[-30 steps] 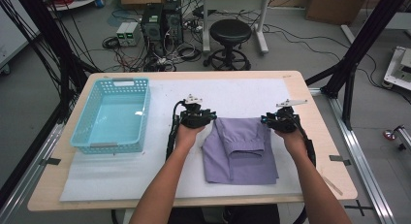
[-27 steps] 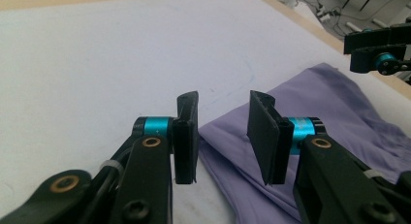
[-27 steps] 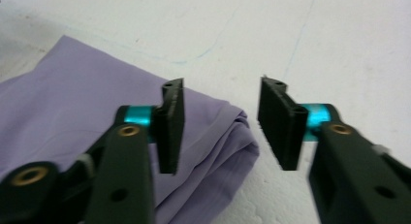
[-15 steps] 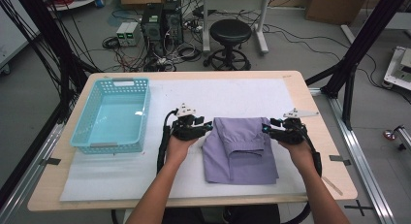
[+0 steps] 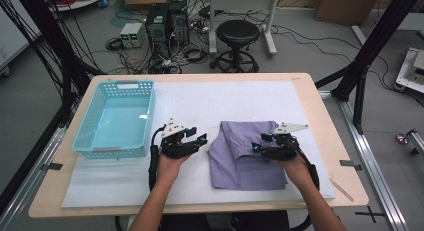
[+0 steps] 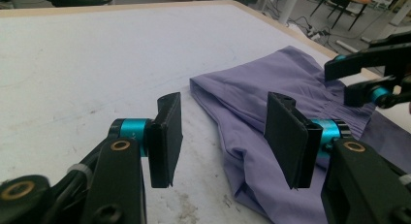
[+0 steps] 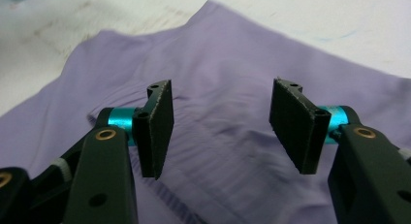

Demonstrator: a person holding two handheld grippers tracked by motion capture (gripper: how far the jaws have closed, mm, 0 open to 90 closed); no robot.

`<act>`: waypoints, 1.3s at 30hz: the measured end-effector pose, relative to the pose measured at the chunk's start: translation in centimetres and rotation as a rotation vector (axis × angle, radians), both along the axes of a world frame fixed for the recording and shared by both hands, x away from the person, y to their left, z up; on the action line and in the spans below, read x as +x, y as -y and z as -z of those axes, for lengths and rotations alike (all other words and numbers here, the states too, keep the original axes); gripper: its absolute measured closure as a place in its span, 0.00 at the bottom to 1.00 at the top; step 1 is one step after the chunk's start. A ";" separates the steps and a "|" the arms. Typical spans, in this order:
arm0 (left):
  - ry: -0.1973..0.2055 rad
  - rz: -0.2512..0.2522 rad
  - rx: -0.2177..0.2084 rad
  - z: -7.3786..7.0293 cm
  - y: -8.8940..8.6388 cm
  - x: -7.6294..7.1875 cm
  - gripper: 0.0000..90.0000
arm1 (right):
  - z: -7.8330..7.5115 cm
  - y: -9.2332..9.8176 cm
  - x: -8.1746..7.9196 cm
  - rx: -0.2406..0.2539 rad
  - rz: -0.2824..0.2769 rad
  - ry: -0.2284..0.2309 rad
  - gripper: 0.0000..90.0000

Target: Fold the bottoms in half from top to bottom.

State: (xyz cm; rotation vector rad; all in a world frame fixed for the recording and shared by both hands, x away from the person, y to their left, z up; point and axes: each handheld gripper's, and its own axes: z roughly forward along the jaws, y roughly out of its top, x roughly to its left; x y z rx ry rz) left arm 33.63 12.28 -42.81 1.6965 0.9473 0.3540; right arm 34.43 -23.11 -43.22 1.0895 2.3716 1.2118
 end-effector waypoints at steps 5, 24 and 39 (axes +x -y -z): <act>-0.010 0.001 0.001 0.1 -0.4 -0.2 0.53 | 1.1 -1.3 0.2 -0.078 -0.048 -0.050 0.54; -0.030 0.050 -0.008 0.3 0.6 -0.5 0.55 | 1.3 -0.5 -5.8 -0.083 -0.226 -0.106 0.58; -0.043 0.118 -0.012 -0.2 4.3 1.4 0.77 | -1.4 4.1 -5.9 0.075 -0.016 0.037 0.60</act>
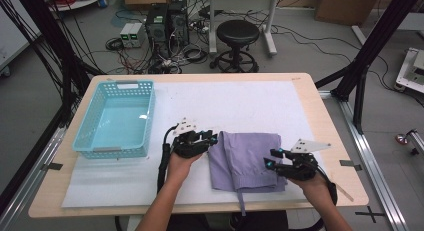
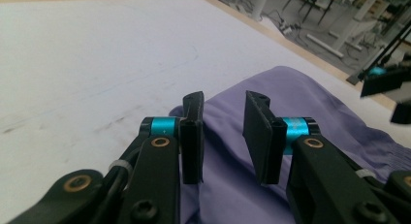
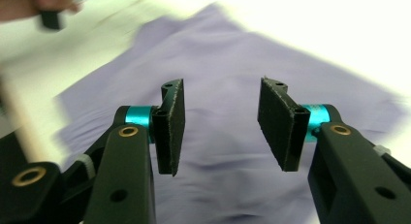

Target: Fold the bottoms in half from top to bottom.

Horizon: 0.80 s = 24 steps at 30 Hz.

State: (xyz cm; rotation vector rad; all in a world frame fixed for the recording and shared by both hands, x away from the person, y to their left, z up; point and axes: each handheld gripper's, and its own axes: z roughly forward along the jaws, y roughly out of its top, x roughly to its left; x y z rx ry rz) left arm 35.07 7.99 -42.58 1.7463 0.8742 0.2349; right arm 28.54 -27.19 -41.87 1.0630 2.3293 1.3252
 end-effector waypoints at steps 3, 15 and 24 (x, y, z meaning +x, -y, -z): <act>-0.011 0.023 0.026 0.0 1.7 1.5 0.78 | 0.0 1.4 0.3 0.014 0.063 0.007 0.60; -0.114 -0.068 0.260 3.2 5.0 4.7 0.91 | 0.3 3.2 0.6 0.018 0.121 0.007 0.59; -0.154 -0.124 0.204 2.8 3.7 5.0 0.63 | 0.0 4.0 2.7 -0.004 0.188 0.002 0.59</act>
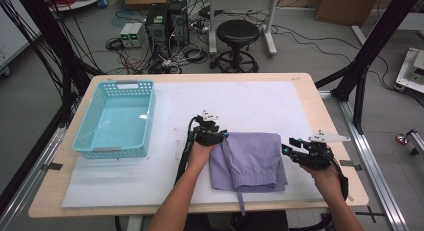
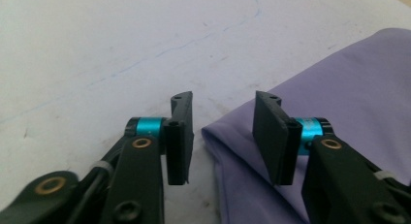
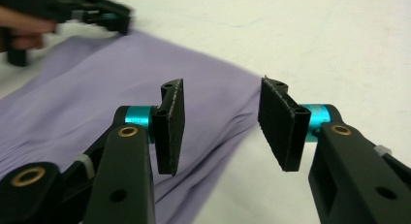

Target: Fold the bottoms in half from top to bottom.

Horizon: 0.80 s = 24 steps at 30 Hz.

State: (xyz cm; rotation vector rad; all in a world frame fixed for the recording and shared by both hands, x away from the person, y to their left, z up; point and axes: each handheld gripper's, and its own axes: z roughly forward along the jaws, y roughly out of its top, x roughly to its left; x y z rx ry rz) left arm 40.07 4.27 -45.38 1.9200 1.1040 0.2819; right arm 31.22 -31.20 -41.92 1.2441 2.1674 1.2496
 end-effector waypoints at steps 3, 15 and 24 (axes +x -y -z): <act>-0.031 0.034 0.017 0.3 -0.1 0.1 0.65 | 0.3 -0.2 2.3 -0.041 0.030 -0.033 0.59; 0.009 0.064 -0.031 -1.1 -0.4 0.8 0.96 | 3.1 -1.8 7.1 -0.119 -0.012 -0.171 0.97; 0.093 0.000 -0.096 -1.4 -1.8 2.4 0.96 | 1.0 -3.5 9.6 -0.138 0.055 -0.063 0.97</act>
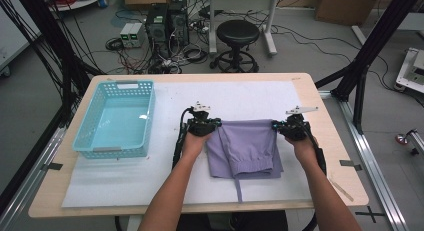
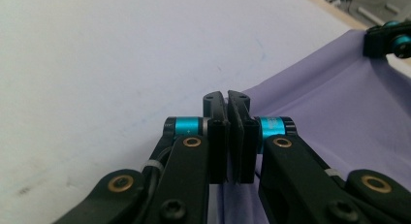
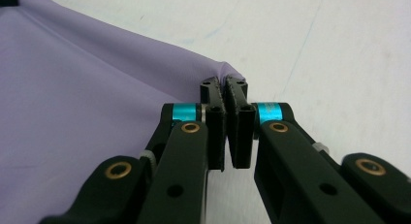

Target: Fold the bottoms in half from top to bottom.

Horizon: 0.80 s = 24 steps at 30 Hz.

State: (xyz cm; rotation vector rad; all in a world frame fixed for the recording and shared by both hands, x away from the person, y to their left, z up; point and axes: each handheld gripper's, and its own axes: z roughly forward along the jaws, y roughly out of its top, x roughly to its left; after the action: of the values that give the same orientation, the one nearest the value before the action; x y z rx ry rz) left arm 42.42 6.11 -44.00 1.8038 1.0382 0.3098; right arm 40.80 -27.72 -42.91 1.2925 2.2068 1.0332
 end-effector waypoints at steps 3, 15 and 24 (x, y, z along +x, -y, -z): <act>0.006 -0.004 -0.001 -0.2 -0.1 0.4 0.96 | -0.1 -0.5 0.8 -0.005 0.029 0.004 0.97; -0.016 -0.008 -0.026 -0.8 -0.2 1.5 0.67 | 0.1 -0.5 1.1 0.001 0.054 -0.003 0.70; 0.040 -0.011 -0.140 -2.7 -2.4 -1.8 0.33 | -1.0 2.2 -1.8 0.092 -0.022 0.008 0.31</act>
State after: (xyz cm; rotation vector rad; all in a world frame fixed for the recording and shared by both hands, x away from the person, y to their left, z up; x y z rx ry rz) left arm 40.62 8.48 -41.33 1.6607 1.0164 0.2721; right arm 39.00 -29.91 -41.93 1.3031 2.1954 1.1584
